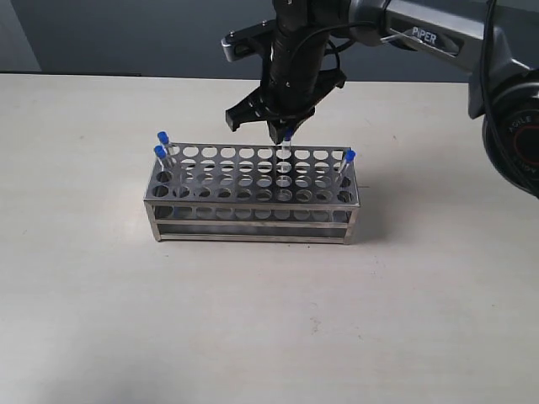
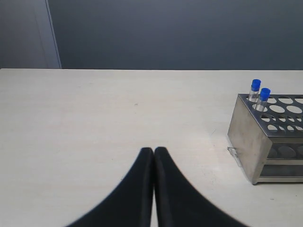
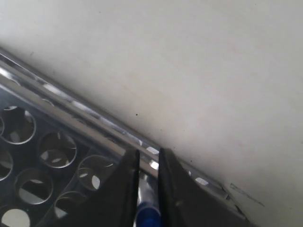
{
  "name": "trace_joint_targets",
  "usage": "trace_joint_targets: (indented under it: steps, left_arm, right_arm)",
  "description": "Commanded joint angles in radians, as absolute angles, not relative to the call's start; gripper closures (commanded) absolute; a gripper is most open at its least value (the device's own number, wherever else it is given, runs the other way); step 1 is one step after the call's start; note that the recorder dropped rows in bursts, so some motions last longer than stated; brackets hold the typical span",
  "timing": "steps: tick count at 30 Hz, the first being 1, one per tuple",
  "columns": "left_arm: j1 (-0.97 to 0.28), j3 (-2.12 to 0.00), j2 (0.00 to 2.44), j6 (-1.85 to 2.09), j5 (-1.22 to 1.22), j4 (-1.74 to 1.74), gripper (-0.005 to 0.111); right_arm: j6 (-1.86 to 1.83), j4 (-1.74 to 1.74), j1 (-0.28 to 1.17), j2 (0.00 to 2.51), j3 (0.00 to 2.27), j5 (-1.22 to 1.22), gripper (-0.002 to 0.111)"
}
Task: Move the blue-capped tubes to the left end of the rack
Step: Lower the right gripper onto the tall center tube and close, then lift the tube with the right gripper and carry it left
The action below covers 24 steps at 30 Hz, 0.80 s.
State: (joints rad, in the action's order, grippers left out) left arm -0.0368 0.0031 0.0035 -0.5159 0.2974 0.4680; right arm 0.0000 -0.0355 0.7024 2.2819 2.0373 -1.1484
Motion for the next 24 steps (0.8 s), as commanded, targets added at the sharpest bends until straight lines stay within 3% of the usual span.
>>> trace_joint_targets:
  steps: [1,24]
  left_arm:
    - [-0.042,0.000,0.000,-0.516,0.291,0.464,0.106]
    - [-0.042,0.000,0.000,-0.516,0.291,0.464,0.106]
  right_arm:
    - [0.000,-0.080,0.698,2.275,2.039,-1.165,0.109]
    - [-0.031,-0.058,0.721,2.094,2.039,-1.200,0.109]
